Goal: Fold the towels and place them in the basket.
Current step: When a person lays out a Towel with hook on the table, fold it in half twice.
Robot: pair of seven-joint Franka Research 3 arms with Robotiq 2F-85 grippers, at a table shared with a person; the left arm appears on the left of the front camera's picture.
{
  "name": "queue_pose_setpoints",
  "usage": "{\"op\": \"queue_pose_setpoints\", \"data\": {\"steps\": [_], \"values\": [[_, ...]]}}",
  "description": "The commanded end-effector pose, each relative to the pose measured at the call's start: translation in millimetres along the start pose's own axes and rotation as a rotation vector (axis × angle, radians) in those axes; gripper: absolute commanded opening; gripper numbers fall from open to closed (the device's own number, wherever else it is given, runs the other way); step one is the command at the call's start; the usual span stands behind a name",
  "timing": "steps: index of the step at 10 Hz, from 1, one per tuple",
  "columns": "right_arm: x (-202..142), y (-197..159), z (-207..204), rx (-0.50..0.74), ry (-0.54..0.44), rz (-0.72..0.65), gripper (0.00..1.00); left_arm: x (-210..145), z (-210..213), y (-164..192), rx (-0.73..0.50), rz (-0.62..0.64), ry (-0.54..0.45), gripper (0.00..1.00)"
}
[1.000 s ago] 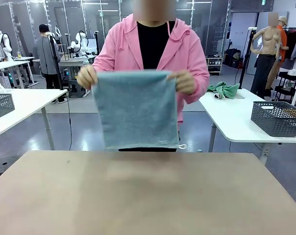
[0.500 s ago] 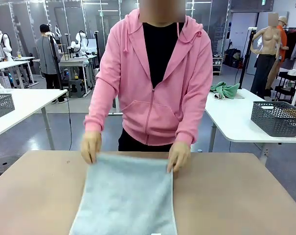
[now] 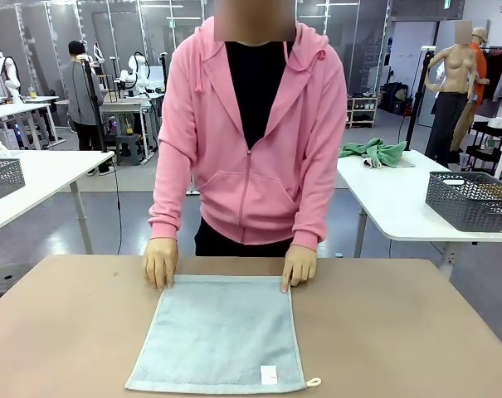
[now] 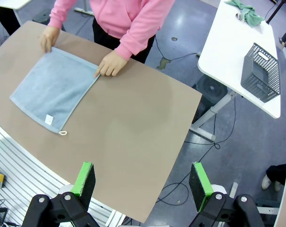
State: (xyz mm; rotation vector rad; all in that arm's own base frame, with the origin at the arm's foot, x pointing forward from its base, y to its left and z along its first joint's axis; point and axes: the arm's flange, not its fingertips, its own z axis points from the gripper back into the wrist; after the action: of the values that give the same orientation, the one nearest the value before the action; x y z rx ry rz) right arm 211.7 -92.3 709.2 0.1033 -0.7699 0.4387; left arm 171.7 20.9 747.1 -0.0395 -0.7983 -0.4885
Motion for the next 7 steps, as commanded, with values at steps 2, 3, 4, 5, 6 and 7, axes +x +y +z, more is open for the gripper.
{"op": "queue_pose_setpoints", "data": {"steps": [2,3,4,5,6,7], "values": [[0.3,-0.6,-1.1,0.003,0.006,-0.001,1.0,0.6,4.0,-2.0,-0.005,-0.007,0.01,1.0],[0.3,-0.6,-1.1,0.003,0.006,-0.001,1.0,0.6,4.0,-2.0,-0.005,-0.007,0.01,1.0],[0.3,-0.6,-1.1,0.003,0.006,-0.001,1.0,0.6,4.0,-2.0,-0.005,-0.007,0.01,1.0],[0.3,-0.6,-1.1,0.003,0.006,-0.001,1.0,0.6,4.0,-2.0,-0.005,-0.007,0.01,1.0],[0.3,-0.6,-1.1,0.003,0.006,-0.001,1.0,0.6,4.0,-2.0,-0.005,-0.007,0.01,1.0],[0.3,-0.6,-1.1,0.003,0.006,-0.001,1.0,0.6,4.0,-2.0,-0.005,-0.007,0.01,1.0]]}}
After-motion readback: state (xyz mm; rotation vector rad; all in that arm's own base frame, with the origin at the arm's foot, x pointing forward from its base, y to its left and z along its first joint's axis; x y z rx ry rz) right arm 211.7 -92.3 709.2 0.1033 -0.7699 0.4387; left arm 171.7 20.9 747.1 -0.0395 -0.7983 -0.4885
